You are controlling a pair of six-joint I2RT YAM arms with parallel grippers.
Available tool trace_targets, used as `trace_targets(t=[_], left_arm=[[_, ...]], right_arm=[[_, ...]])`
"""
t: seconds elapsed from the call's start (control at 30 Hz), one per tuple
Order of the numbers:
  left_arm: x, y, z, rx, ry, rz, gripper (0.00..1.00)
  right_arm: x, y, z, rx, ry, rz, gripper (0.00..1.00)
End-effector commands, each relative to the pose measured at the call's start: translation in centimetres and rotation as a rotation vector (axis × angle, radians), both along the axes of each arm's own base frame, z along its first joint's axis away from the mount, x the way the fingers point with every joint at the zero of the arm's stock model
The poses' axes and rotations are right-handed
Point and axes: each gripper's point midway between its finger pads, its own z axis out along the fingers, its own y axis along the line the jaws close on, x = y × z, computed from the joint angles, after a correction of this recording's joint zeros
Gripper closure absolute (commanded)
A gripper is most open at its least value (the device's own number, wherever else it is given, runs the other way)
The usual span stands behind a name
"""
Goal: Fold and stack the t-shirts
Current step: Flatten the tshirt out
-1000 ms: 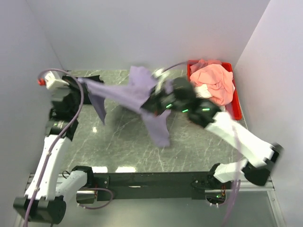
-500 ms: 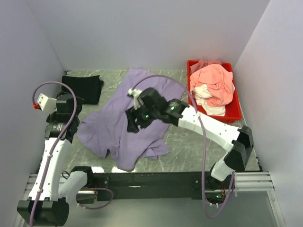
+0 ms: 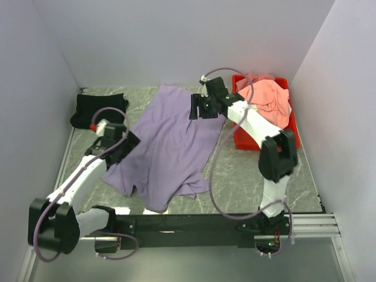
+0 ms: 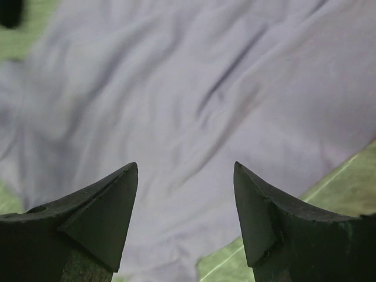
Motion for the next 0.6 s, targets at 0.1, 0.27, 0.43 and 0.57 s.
trace_targets(t=[0.1, 0.27, 0.43, 0.57], left_arm=[[-0.6, -3.8, -3.4, 0.011, 0.094, -0.126, 0.01], [-0.6, -4.3, -5.5, 0.012, 0.136, -0.155, 0.0], [-0.6, -3.9, -7.5, 0.043, 0.185, -0.15, 0.01], [-0.4, -3.2, -9.2, 0.09, 0.243, -0.125, 0.01]], right_arm=[[2.6, -0.4, -5.5, -0.119, 0.071, -0.024, 0.27], [2.1, -0.5, -8.1, -0.137, 0.109, -0.023, 0.26], [0.5, -0.1, -10.5, -0.149, 0.146, 0.002, 0.26], [-0.4, 0.0, -12.4, -0.172, 0.177, 0.018, 0.27]])
